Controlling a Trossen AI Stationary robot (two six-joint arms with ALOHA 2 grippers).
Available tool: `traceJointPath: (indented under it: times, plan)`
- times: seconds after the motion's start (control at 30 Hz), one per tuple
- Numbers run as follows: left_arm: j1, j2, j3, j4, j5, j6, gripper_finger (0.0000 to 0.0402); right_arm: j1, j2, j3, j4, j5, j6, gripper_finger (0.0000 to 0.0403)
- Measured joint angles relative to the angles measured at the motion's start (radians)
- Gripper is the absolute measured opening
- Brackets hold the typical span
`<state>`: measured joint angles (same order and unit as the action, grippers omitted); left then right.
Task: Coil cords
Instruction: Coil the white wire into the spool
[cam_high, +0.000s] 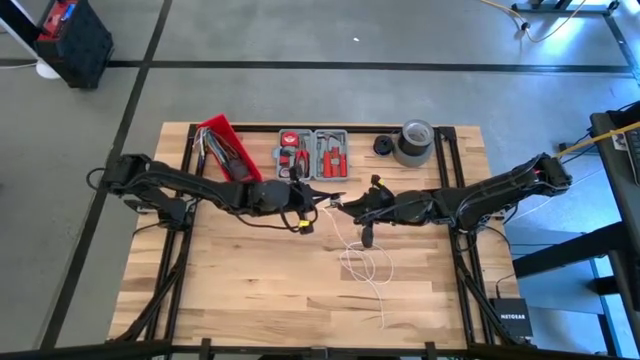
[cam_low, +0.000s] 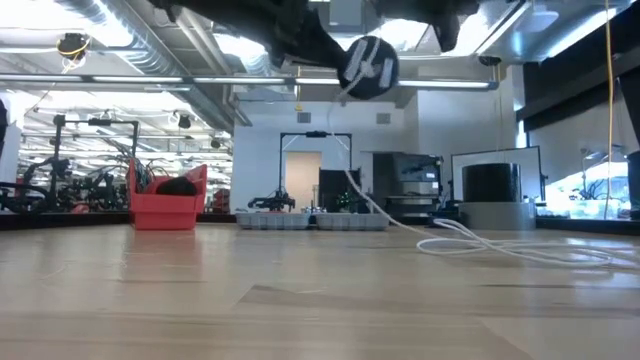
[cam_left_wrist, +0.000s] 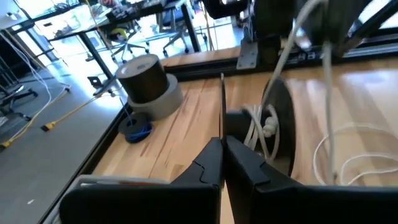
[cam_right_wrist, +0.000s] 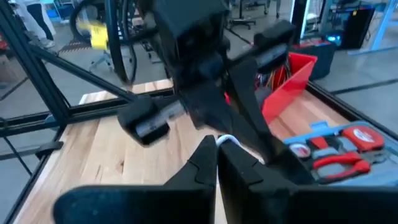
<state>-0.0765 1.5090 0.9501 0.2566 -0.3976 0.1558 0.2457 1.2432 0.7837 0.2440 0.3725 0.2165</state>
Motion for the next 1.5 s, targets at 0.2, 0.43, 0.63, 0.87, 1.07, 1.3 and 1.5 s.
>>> traceJointPath:
  times: [0.2, 0.43, 0.63, 0.87, 1.07, 1.3, 1.5]
  plan:
    - [0.0, 0.022, -0.001, 0.06, -0.001, 0.008, 0.0, 0.001, 0.097, 0.001, 0.123, -0.01, -0.023, 0.0009]
    - [0.0, 0.021, -0.001, 0.107, -0.001, -0.049, 0.0, 0.0, 0.202, 0.001, 0.185, 0.012, -0.04, 0.0009]
    - [-0.003, 0.021, -0.002, 0.124, -0.004, -0.096, 0.0, 0.0, 0.245, 0.002, 0.169, 0.084, -0.064, 0.001]
    - [-0.016, 0.022, -0.002, 0.138, -0.007, -0.102, 0.0, 0.003, 0.246, 0.003, 0.053, 0.133, -0.068, 0.001]
    - [-0.016, 0.011, 0.0, 0.163, -0.001, -0.106, 0.0, 0.003, 0.244, -0.001, -0.01, 0.151, -0.068, 0.0048]
    - [-0.021, 0.004, 0.001, 0.145, -0.001, -0.105, 0.0, 0.004, 0.148, 0.128, -0.451, 0.025, -0.042, 0.0145]
    - [-0.031, -0.015, 0.0, 0.131, 0.002, -0.095, 0.0, 0.056, 0.07, 0.141, -0.704, 0.01, 0.039, 0.0173]
